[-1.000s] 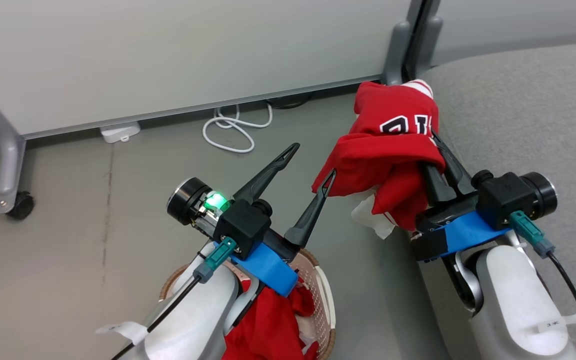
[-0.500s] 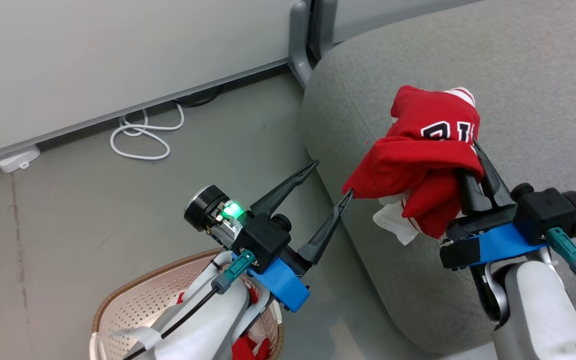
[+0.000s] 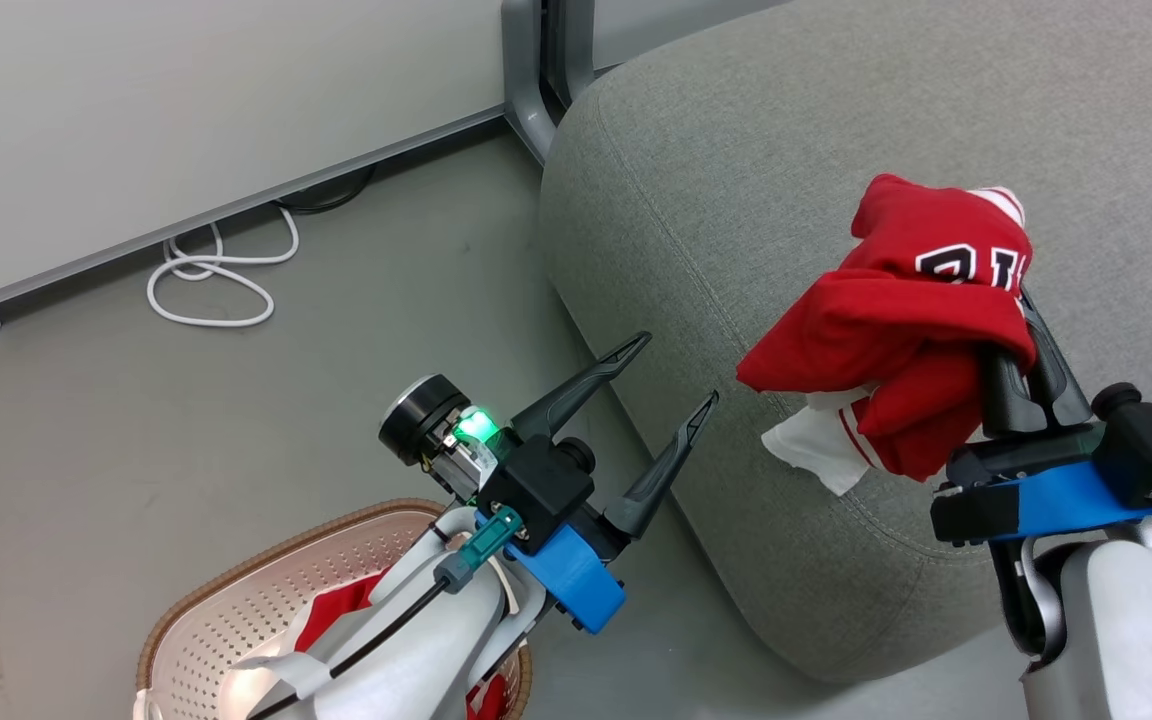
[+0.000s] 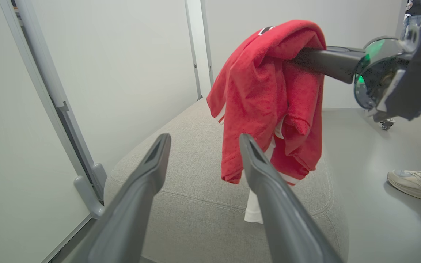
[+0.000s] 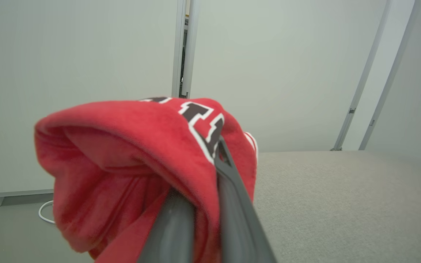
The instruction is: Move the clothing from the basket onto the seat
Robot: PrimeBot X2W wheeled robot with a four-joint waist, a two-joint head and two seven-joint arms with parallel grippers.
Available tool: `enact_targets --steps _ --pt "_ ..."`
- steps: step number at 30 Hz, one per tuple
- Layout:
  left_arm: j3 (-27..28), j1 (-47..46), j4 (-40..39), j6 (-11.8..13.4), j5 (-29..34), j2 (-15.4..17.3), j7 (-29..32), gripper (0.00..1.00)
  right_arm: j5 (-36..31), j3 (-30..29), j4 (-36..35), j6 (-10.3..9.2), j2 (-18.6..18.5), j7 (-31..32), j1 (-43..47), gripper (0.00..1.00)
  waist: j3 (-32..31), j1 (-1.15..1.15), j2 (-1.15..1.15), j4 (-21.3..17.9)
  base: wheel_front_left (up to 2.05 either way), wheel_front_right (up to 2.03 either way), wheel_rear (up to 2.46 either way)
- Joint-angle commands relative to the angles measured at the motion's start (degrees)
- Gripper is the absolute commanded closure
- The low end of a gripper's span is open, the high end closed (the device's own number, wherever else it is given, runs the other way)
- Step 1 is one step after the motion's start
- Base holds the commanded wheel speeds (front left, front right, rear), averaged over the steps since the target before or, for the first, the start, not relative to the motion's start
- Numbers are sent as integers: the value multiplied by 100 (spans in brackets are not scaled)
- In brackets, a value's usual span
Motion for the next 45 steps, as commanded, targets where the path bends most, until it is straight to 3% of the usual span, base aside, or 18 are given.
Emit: enact_targets --steps 1,10,22,29,35,45 --pt "-14 -106 -7 -4 -12 39 -28 0 8 -32 -62 2 -4 -3 -48 100 28 0 0 21 0 0 0" --pt "-122 -363 -72 -4 51 141 -28 0 -150 -547 -379 2 -78 -4 -1014 100 514 0 0 216 0 0 0" --pt "-371 -974 -203 -4 99 400 -28 0 -206 -1540 -389 2 -1008 -2 -3024 100 1805 0 0 641 0 0 0" --pt "-462 -1313 -274 -4 93 558 -28 0 -200 -2078 222 2 -1615 -2 -3748 100 2521 0 0 852 0 0 0" --pt "-476 -1478 -334 -4 121 702 -29 0 -254 -2250 1145 2 -1878 -4 -3965 100 2931 0 0 929 0 0 0" --pt "-530 -1586 -360 -4 130 689 -28 0 -347 -2581 2278 2 -1536 -4 -3581 100 3117 0 0 1007 0 0 0"
